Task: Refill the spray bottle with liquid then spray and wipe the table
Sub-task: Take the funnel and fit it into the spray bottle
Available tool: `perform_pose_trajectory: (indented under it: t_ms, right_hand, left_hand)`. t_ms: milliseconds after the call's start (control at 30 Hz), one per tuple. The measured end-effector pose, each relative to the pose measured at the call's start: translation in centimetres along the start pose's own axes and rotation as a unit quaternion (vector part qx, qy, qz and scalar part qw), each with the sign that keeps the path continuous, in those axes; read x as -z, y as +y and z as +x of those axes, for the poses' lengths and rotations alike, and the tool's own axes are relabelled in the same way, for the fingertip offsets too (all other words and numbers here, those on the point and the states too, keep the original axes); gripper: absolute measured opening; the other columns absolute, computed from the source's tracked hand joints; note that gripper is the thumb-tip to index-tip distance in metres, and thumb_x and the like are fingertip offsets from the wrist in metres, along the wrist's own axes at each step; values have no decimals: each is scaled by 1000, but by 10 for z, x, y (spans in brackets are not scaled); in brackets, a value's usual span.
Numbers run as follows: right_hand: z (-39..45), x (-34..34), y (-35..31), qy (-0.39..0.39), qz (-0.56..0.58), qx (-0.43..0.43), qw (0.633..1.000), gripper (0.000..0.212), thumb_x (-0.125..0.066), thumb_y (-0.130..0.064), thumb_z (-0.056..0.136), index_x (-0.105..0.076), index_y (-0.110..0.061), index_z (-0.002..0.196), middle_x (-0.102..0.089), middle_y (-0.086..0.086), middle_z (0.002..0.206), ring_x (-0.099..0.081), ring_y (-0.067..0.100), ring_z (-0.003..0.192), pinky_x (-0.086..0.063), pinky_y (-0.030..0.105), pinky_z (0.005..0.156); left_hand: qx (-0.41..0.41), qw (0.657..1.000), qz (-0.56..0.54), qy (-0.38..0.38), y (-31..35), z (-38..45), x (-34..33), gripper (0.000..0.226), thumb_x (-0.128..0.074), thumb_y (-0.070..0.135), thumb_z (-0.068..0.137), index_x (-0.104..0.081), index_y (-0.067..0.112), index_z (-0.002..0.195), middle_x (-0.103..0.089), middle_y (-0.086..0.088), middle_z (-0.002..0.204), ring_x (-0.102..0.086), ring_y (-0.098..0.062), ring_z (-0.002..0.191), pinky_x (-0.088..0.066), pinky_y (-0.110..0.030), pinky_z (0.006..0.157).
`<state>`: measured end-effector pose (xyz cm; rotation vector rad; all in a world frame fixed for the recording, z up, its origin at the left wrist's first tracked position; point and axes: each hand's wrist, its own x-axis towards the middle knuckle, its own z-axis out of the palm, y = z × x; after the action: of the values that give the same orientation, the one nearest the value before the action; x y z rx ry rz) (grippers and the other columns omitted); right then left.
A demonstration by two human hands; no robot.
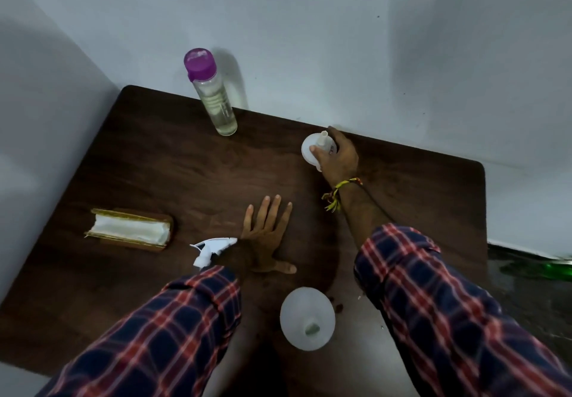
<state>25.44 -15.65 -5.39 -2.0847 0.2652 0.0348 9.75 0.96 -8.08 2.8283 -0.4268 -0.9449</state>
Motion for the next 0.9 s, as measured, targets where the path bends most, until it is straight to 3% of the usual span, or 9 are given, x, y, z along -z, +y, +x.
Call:
perform_pose_trajectory:
  t_ms: [133, 267, 400, 533, 633, 733, 800, 900]
  right_hand:
    - [4, -10, 3, 53, 24, 26, 998, 34, -77, -23, 81, -76, -8, 111, -74, 9, 113, -68, 23, 106, -53, 40, 96]
    - [-5, -1, -7, 43, 78, 1, 996, 25, -73, -18, 88, -75, -5, 110, -75, 5, 105, -67, 11, 97, -53, 23, 89]
    - [-49, 34, -26, 18, 129, 12, 991, 22, -65, -12, 95, -72, -3, 114, -73, 2, 107, -66, 5, 97, -50, 15, 89]
    - [-135, 80, -59, 19, 181, -22, 983, 26, -64, -16, 97, -71, -8, 120, -73, 9, 115, -67, 17, 108, -54, 27, 94]
    - [-181, 110, -67, 60, 265, -104, 957, 29, -66, -16, 96, -66, 2, 119, -75, 15, 101, -72, 14, 84, -58, 28, 76]
    - [-220, 140, -72, 34, 360, -217, 907, 34, -66, -24, 95, -68, 7, 108, -74, 18, 95, -68, 23, 72, -57, 32, 59]
    - [-241, 156, -73, -30, 435, -275, 857, 40, -67, -36, 91, -71, 2, 104, -72, 22, 99, -68, 33, 77, -58, 40, 65]
    - [-267, 174, -72, -107, 502, -291, 807, 53, -64, -51, 88, -63, -5, 115, -67, 18, 111, -68, 33, 101, -61, 49, 79]
  left_hand:
    - [-2, 1000, -1, 17, 0, 0, -2, 135, -51, 90, 64, 32, 23, 148, 41, -7, 153, 38, -27, 139, 21, -55, 110]
    - [-5, 999, -4, 34, -1, -1, -4, 136, -50, 91, 63, 30, 24, 149, 35, -8, 157, 35, -28, 142, 20, -55, 111]
    - [-8, 999, -26, 25, 0, -6, 3, 137, -54, 88, 63, 33, 25, 147, 40, -8, 154, 40, -28, 140, 20, -55, 111]
    - [-4, 999, -24, 36, 0, -50, 21, 135, -57, 85, 64, 28, 25, 150, 37, -8, 156, 35, -29, 143, 17, -55, 114]
    - [11, 998, -48, 37, 6, -62, 31, 131, -61, 81, 66, 22, 28, 152, 33, -3, 158, 29, -26, 146, 13, -53, 117]
    - [25, 993, -105, 50, 12, -76, 37, 99, -65, 53, 86, -1, 27, 157, 12, -1, 165, 10, -23, 151, -3, -47, 123]
    - [24, 978, -186, 86, 16, -90, 36, 72, -62, 29, 94, -23, 22, 155, -14, -4, 164, -4, -22, 152, -15, -40, 122]
    - [25, 937, -301, 175, 20, -120, 27, 51, -57, 5, 94, -47, 16, 143, -45, -7, 151, -26, -25, 147, -23, -33, 118]
